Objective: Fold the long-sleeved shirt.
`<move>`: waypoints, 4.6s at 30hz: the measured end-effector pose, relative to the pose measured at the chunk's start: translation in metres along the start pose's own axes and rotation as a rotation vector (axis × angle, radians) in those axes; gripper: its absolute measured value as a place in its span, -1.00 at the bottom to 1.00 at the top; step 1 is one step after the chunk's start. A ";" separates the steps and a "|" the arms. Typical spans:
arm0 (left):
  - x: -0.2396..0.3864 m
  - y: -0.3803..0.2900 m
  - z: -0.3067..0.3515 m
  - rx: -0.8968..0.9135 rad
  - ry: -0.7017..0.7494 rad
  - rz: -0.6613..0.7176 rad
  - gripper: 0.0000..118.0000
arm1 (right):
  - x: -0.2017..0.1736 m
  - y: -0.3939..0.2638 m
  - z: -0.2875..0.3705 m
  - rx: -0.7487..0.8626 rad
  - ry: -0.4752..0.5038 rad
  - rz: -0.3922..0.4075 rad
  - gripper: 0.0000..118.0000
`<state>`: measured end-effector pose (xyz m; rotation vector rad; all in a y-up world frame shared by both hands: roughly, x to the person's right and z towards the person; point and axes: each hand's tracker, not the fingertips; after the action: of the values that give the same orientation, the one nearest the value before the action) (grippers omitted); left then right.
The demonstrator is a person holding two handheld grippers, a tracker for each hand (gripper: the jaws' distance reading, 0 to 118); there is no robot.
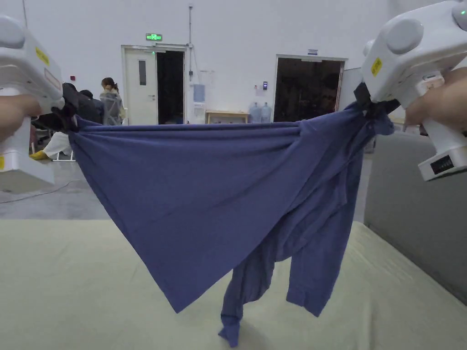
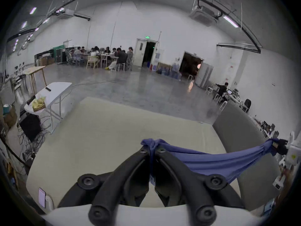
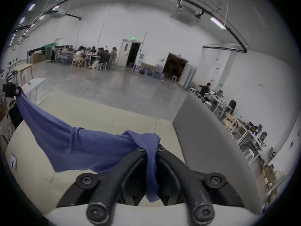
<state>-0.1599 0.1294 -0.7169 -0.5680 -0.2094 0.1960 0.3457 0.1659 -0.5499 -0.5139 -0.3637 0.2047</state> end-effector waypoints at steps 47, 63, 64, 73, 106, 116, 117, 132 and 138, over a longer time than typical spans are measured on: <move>-0.181 -0.591 0.030 -0.720 0.025 0.069 -1.00 | -0.115 -0.622 0.032 -0.737 0.389 -0.039 -0.86; -0.137 -0.591 0.136 -0.554 0.057 0.054 -1.00 | -0.134 -0.564 0.147 -0.604 0.468 -0.205 -1.00; -0.149 -0.599 0.133 -0.593 0.088 0.043 -1.00 | -0.139 -0.566 0.146 -0.633 0.506 -0.208 -1.00; -0.158 -0.578 0.085 -0.560 0.094 0.054 0.94 | -0.136 -0.537 0.111 -0.607 0.489 -0.207 -1.00; -0.129 -0.574 0.069 -0.632 0.050 0.032 -0.98 | -0.277 -0.419 -0.228 -0.820 0.466 0.125 0.14; -0.129 -0.571 0.071 -0.627 0.040 0.081 -0.98 | -0.253 -0.419 -0.217 -0.800 0.498 0.043 -1.00; -0.130 -0.567 0.072 -0.620 0.036 0.092 -0.98 | -0.250 -0.413 -0.206 -0.751 0.518 0.071 -1.00; -0.068 -0.343 0.102 -0.265 -0.120 -0.048 -0.98 | -0.063 -0.211 0.083 -0.057 0.446 0.004 -1.00; -0.022 -0.211 0.102 -0.099 -0.127 -0.123 -0.98 | -0.021 -0.115 0.138 0.095 0.259 0.035 -1.00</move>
<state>-0.1800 0.0020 -0.5199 -0.6396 -0.3777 0.1026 0.2843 0.1233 -0.3853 -0.4471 -0.0920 0.1860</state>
